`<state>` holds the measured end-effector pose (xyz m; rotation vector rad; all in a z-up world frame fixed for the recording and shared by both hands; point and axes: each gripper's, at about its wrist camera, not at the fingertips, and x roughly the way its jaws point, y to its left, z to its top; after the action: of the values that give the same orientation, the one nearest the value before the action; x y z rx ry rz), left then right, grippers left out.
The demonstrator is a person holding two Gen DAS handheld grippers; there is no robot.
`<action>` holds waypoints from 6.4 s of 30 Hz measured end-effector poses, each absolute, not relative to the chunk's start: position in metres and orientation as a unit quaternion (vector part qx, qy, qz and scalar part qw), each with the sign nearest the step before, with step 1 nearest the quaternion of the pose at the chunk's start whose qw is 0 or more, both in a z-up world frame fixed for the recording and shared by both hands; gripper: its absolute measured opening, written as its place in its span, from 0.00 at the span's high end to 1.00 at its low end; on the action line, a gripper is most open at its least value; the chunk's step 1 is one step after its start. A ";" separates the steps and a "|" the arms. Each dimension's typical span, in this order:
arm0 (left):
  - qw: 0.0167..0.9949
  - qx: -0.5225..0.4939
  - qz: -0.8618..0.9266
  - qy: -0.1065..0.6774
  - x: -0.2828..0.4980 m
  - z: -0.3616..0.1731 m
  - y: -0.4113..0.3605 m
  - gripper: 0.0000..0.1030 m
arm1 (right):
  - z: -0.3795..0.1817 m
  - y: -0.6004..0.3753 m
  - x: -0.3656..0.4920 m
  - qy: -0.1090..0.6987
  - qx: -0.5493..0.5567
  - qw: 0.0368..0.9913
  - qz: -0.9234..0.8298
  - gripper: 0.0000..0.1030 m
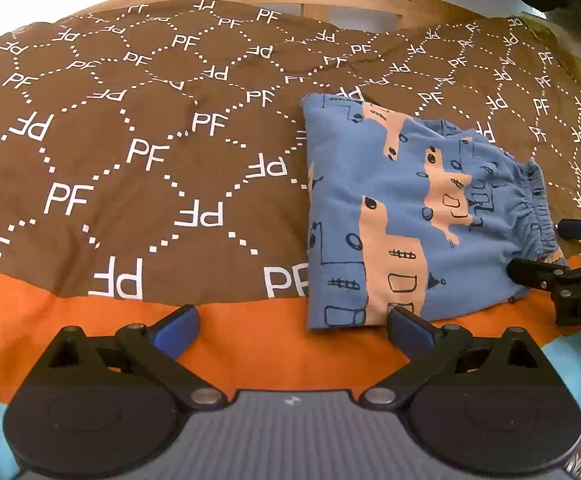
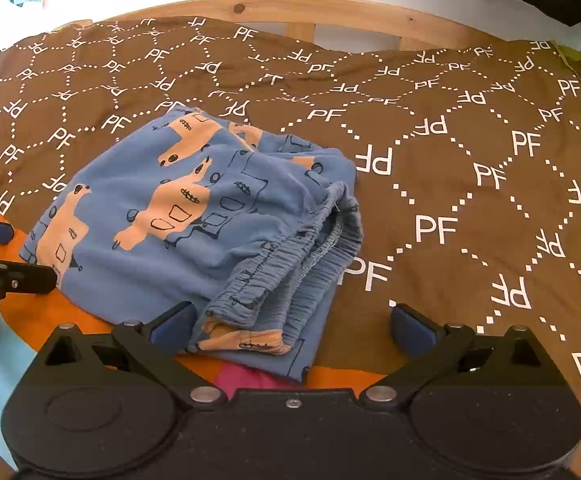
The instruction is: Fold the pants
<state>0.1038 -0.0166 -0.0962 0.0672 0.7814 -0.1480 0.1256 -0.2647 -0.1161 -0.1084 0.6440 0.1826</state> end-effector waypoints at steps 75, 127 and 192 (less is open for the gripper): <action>0.886 -0.194 -0.127 0.402 0.127 -0.087 0.018 0.66 | -0.111 -0.345 0.223 0.286 0.177 0.919 0.207 0.87; 0.915 -0.123 -0.148 0.356 0.106 -0.034 0.014 0.83 | -0.039 -0.284 0.178 0.244 0.031 0.955 0.165 0.96; 0.931 -0.124 -0.042 0.340 0.179 -0.025 0.010 0.01 | -0.015 -0.284 0.239 0.190 -0.030 0.970 0.146 0.01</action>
<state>0.1787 0.0099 -0.0254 -0.2530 0.6967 -0.0860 0.2388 -0.2837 -0.0152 -0.0610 0.3839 0.2958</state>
